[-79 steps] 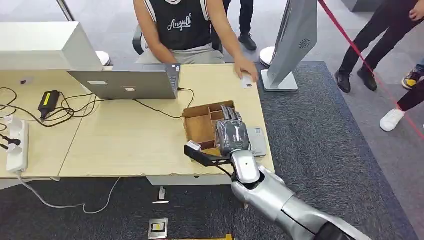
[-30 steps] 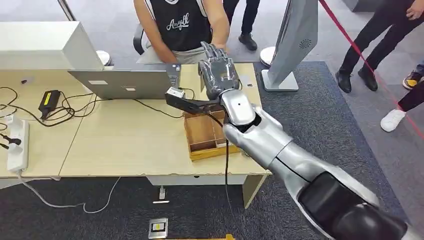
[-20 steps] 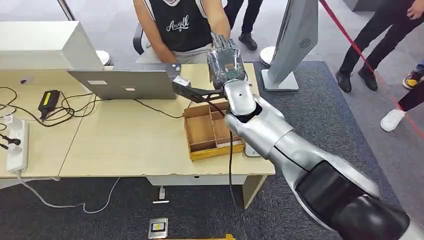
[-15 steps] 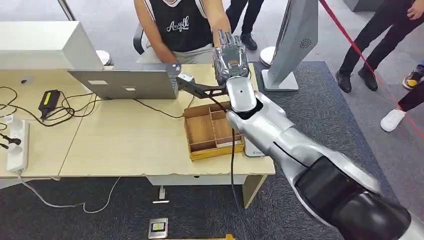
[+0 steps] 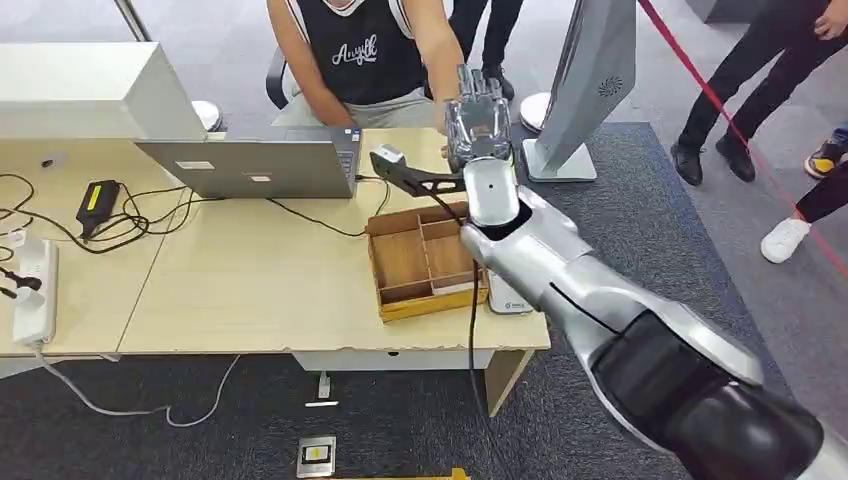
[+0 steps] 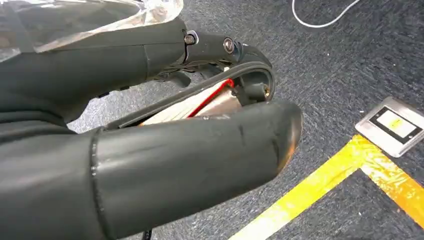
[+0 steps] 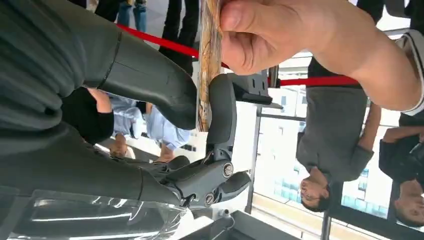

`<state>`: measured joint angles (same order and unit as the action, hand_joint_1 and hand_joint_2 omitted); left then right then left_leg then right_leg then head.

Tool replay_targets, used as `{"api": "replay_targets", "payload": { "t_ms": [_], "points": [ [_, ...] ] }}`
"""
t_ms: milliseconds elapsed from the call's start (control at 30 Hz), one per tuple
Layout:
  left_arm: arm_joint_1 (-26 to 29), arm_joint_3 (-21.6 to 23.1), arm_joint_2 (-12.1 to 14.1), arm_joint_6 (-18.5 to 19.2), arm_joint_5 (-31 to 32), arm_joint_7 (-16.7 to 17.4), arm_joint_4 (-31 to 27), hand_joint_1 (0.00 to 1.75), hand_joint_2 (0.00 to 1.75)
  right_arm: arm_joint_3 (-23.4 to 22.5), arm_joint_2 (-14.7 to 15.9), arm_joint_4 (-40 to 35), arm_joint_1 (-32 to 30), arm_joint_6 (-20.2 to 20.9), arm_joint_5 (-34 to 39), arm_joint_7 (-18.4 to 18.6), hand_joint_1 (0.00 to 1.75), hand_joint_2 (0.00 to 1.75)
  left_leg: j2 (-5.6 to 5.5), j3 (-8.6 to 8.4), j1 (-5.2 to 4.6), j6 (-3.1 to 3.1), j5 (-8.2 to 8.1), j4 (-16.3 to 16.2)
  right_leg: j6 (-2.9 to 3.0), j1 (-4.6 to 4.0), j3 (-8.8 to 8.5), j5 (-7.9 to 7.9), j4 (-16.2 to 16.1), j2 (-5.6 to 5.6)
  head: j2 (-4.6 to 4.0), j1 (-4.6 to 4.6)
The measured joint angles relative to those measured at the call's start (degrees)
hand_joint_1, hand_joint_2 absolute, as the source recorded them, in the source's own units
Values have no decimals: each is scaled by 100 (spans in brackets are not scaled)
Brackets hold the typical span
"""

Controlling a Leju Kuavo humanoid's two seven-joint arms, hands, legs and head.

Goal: Pass the card to the sensor for recognition and then transmit it.

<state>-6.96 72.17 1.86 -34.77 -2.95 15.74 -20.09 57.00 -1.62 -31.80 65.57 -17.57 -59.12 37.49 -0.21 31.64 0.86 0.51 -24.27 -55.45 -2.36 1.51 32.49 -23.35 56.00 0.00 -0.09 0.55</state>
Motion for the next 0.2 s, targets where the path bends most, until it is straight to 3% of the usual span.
{"api": "replay_targets", "payload": {
  "t_ms": [33,67,100,167,200],
  "points": [
    [0,0,0,9,11,13,-2,0,0,2,20,0,-2,11,9,20,175,175,0,0,0,0,0,0,0,0,0,0,0,0,2,0],
    [0,0,0,15,24,24,-2,0,0,4,31,-2,-5,13,13,31,136,175,0,-1,0,0,0,0,0,0,0,0,0,0,0,-2],
    [0,0,0,17,35,37,-2,0,0,7,55,-2,-8,28,24,55,0,175,0,0,0,0,0,0,0,0,0,0,0,0,2,0],
    [-1,0,0,31,50,52,-2,0,0,9,85,-2,-14,50,48,79,0,175,0,-1,0,0,0,0,0,0,-1,0,0,0,2,0],
    [-3,0,0,42,59,59,-2,0,0,11,107,-2,-22,72,61,118,0,0,0,-1,0,0,0,0,0,0,-1,0,0,0,0,0]
  ]
}}
